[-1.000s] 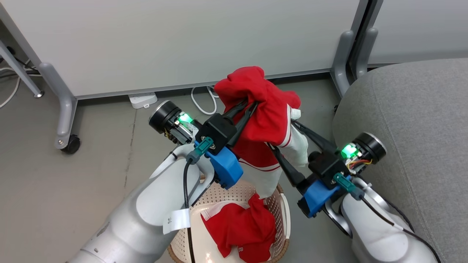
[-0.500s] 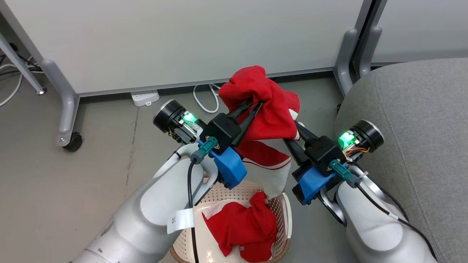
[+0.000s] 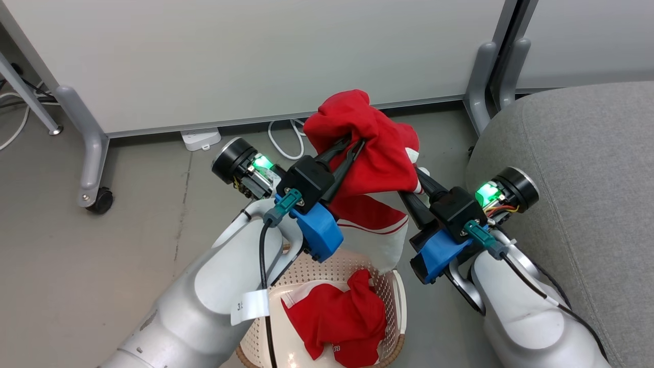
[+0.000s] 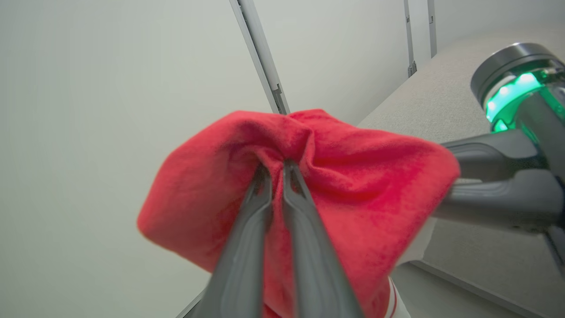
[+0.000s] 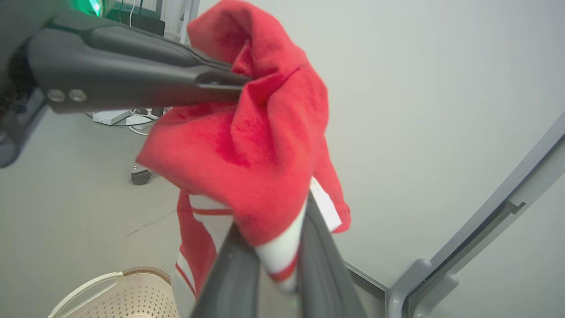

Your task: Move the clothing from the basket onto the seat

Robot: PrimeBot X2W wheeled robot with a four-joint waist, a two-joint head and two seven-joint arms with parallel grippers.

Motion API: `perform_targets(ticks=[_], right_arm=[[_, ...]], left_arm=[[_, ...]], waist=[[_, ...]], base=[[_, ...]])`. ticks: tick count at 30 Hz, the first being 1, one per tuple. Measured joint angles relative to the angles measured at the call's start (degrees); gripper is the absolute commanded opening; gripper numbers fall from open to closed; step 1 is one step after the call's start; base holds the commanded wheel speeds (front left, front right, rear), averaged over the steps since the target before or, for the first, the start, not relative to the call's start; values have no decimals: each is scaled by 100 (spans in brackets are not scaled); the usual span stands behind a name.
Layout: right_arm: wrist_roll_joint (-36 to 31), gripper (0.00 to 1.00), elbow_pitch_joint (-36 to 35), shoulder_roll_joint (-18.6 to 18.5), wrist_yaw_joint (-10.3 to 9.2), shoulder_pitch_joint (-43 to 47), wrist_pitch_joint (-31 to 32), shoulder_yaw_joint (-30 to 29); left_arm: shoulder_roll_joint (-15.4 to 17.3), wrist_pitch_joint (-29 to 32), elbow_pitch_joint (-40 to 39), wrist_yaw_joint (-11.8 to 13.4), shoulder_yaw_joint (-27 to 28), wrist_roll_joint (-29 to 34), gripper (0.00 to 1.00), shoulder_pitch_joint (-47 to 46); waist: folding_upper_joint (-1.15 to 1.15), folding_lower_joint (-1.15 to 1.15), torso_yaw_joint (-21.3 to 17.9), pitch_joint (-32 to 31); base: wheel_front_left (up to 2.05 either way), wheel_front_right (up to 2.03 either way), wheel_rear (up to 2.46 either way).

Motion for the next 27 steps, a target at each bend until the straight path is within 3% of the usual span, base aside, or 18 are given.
perform_targets(ticks=[1,15,27], right_arm=[[5,0,-4,3,0,1,0,-12],[92,0,-137,47,0,127,0,-331],[110,0,-541,69,0,232,1,-864]], left_arm=[[-1,0,-7,1,9,9,100,2],[26,0,-23,1,156,135,100,58],[73,-1,-155,-2,213,188,100,83]], waist=[[0,0,-2,6],[0,0,-127,89],[0,0,-589,346]], base=[[0,0,0],[0,0,0],[0,0,0]])
